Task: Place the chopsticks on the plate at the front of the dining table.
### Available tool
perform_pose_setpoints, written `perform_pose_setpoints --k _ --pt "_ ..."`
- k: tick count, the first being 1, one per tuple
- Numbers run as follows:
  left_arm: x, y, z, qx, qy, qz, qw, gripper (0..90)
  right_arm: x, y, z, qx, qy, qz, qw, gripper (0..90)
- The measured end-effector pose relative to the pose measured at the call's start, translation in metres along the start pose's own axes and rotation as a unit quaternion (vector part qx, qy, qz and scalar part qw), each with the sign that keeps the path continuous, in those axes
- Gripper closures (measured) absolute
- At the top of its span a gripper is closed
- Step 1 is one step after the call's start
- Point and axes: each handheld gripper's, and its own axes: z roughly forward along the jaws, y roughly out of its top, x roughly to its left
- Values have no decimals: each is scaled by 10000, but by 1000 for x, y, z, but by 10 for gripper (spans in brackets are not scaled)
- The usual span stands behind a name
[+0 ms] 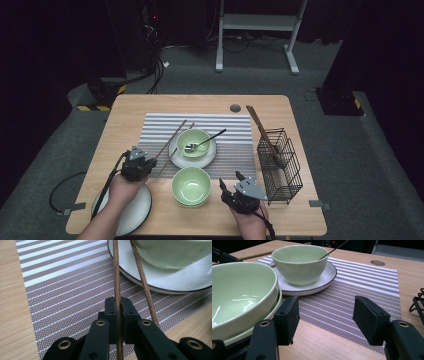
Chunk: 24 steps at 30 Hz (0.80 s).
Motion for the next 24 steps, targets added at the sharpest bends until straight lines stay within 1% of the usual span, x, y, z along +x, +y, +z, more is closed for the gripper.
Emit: perform_pose_setpoints --k 2,5,10,15,16,18,24 --pt "0 1 1 24 -14 -22 10000 846 0 0 0 -9 9 8 10000 376" --pt "0 2 6 125 12 8 9999 846 0 0 0 1 10 1 10000 376" --pt "-2 3 9 159 -58 4 9999 846 1 0 -1 -9 2 11 10000 376" --pt "-3 4 12 220 -38 25 9997 846 1 0 0 -7 25 14 10000 377" --pt "-3 4 13 246 -29 1 9997 845 1 0 0 0 29 11 10000 379" --pt "-4 5 14 290 -53 -28 9996 845 2 0 0 13 33 5 10000 379" --pt "-6 6 17 350 -94 -12 9993 844 3 0 1 20 46 -14 10000 380"
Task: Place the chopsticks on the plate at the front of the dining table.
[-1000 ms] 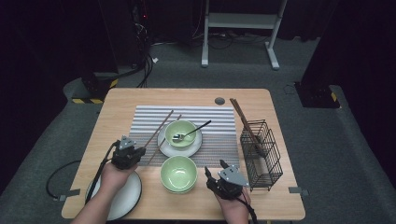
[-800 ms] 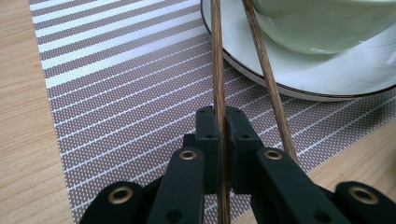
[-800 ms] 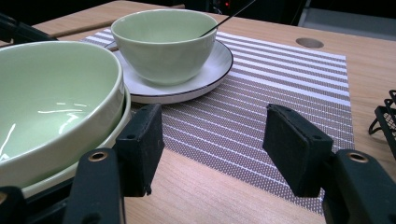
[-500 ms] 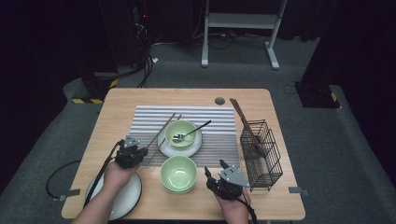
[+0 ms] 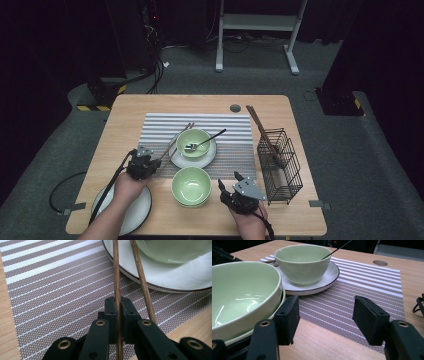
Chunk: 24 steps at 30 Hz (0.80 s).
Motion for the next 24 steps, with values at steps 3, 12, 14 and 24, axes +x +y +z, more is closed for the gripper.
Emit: perform_pose_setpoints --k 3,12,14,24 --pt "0 1 2 2 -4 -20 10000 843 0 0 0 7 -3 10 10000 382" --pt "0 1 5 31 -62 17 10000 840 2 -1 2 36 32 -17 10000 398" --pt "0 1 5 32 -67 33 10000 838 2 0 2 35 32 -10 10000 398" --pt "-1 2 2 3 -96 84 9999 797 1 0 2 37 36 -21 10000 400"
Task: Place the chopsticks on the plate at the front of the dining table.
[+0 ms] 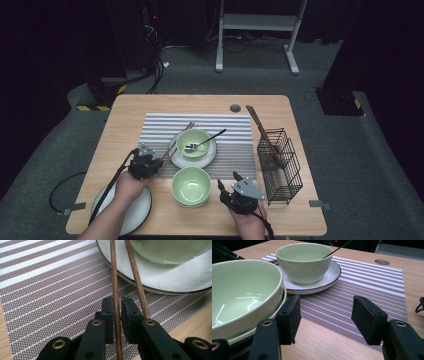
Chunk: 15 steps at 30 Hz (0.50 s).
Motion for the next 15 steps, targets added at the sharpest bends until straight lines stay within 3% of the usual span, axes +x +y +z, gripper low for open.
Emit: perform_pose_setpoints --k 15 --pt "-2 2 -4 -108 -111 24 9999 827 0 0 0 -4 8 9 10000 400"
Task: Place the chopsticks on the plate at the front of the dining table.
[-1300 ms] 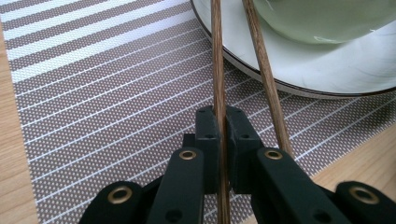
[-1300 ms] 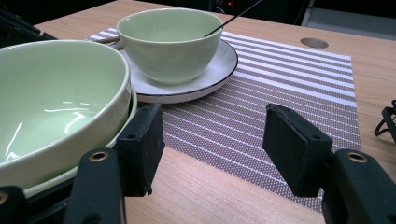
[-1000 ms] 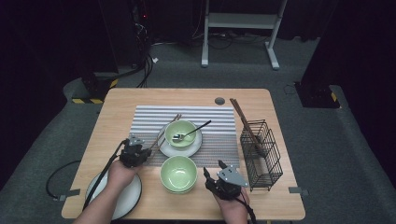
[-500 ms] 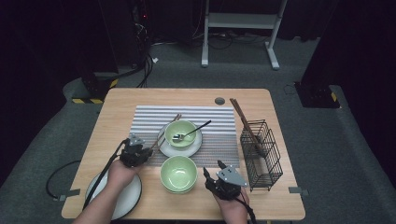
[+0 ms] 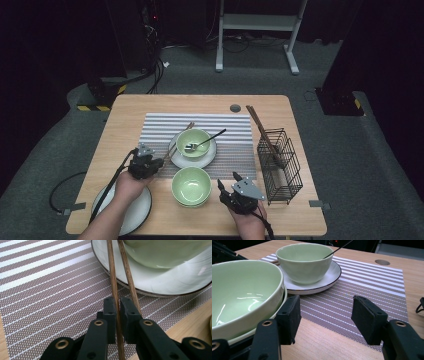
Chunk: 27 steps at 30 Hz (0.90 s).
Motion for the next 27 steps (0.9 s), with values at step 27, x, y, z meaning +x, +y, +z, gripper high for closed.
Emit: perform_pose_setpoints --k 27 --pt "2 3 -8 -178 -189 -108 9996 826 1 0 1 7 26 13 10000 400"
